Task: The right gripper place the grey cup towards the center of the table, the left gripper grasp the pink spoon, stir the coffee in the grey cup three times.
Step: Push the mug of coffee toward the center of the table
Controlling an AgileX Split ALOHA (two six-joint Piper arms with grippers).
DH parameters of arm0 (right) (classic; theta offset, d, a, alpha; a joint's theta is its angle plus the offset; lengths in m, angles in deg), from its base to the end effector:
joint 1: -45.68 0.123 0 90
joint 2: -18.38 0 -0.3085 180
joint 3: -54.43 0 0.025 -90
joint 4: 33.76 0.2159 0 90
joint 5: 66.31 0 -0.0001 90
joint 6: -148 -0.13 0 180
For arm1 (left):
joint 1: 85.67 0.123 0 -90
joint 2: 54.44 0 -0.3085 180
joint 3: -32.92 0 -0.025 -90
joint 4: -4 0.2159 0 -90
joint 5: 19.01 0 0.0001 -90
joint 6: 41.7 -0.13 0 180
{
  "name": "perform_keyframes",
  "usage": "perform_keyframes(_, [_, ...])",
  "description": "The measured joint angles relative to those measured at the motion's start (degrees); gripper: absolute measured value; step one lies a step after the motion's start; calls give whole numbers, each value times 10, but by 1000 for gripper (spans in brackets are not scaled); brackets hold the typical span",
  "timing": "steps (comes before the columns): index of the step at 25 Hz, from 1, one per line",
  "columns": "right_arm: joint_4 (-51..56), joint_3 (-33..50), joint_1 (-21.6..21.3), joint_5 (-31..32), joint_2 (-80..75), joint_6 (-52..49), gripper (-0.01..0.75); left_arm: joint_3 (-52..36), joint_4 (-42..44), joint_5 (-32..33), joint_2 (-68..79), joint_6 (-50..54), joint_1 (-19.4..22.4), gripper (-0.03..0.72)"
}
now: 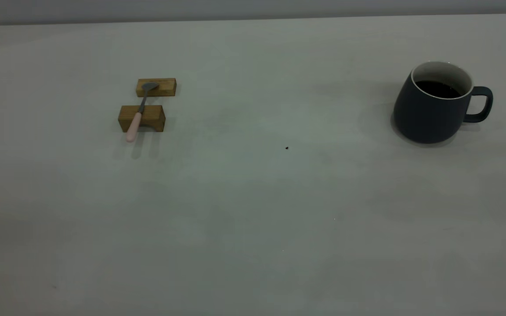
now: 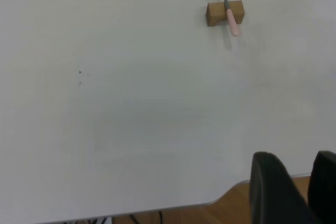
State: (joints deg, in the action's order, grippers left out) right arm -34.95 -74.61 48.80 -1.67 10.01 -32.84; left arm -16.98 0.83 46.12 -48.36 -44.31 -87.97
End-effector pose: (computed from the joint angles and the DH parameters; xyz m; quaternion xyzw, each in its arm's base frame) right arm -0.0244 -0.0038 0.2268 -0.0171 0.8826 0.0059 0.4698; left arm -0.0309 -0.0053 0.2301 0.0395 0.8696 -0.0262 0.4915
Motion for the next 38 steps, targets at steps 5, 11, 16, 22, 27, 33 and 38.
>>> perform_keyframes(5, [0,0,0,0,0,0,534,0,0,0,0,0,0,244])
perform_keyframes(11, [0,0,0,0,0,0,534,0,0,0,0,1,0,244])
perform_keyframes(16, [6,0,0,0,0,0,534,0,0,0,0,1,0,244])
perform_keyframes(22, [19,-8,0,-19,-61,12,535,0,0,0,0,1,0,244])
perform_keyframes(27, [36,-32,0,-135,-241,97,592,0,0,0,0,1,0,244])
perform_keyframes(33, [104,-94,0,-282,-536,269,621,0,0,0,0,1,0,244])
perform_keyframes(38, [187,-191,0,-329,-794,419,599,0,0,0,0,1,0,244])
